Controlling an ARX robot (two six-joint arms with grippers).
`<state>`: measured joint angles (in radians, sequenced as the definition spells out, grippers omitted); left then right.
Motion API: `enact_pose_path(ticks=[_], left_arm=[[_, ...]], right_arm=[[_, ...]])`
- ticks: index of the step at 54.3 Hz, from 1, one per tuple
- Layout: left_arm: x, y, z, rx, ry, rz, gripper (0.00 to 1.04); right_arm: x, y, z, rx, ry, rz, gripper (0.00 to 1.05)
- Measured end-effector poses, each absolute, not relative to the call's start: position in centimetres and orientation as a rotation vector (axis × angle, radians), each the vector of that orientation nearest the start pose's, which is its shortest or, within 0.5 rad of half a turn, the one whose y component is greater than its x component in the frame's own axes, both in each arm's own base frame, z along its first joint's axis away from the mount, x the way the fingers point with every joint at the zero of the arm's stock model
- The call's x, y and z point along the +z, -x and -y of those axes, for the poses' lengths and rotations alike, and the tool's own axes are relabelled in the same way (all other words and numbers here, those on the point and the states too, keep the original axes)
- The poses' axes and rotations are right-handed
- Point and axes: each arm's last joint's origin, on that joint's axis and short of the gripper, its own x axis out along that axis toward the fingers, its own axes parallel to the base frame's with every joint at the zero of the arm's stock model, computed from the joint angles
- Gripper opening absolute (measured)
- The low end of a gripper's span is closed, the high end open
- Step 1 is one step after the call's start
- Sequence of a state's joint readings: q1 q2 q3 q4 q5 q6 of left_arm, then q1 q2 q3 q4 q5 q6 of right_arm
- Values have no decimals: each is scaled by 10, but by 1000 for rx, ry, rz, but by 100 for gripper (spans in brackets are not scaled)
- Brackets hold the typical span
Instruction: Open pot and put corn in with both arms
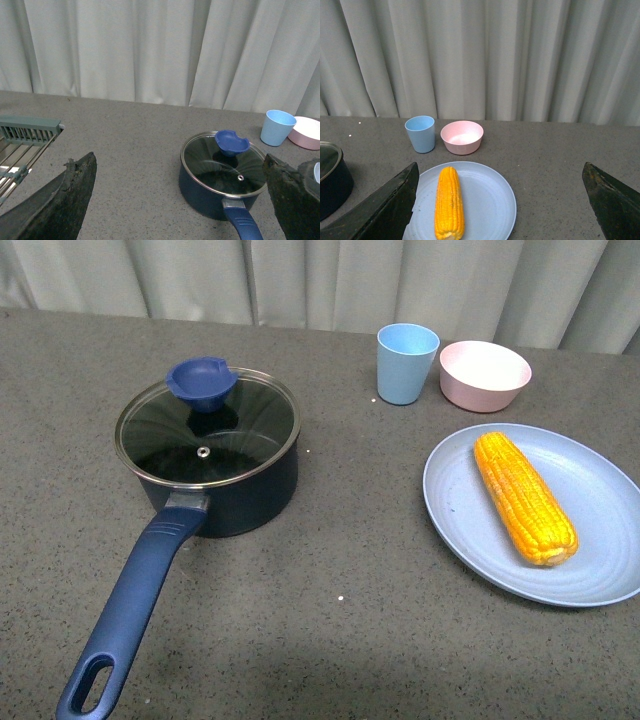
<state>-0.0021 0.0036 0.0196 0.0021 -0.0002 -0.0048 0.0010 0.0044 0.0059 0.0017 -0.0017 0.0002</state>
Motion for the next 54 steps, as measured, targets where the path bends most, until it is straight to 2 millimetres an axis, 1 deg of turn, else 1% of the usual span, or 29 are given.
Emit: enact_pose_path(ticks=[54], left_arm=[[170,-97,0,-2,5,18,98]], right_arm=[[165,-98,0,2,0,3,96]])
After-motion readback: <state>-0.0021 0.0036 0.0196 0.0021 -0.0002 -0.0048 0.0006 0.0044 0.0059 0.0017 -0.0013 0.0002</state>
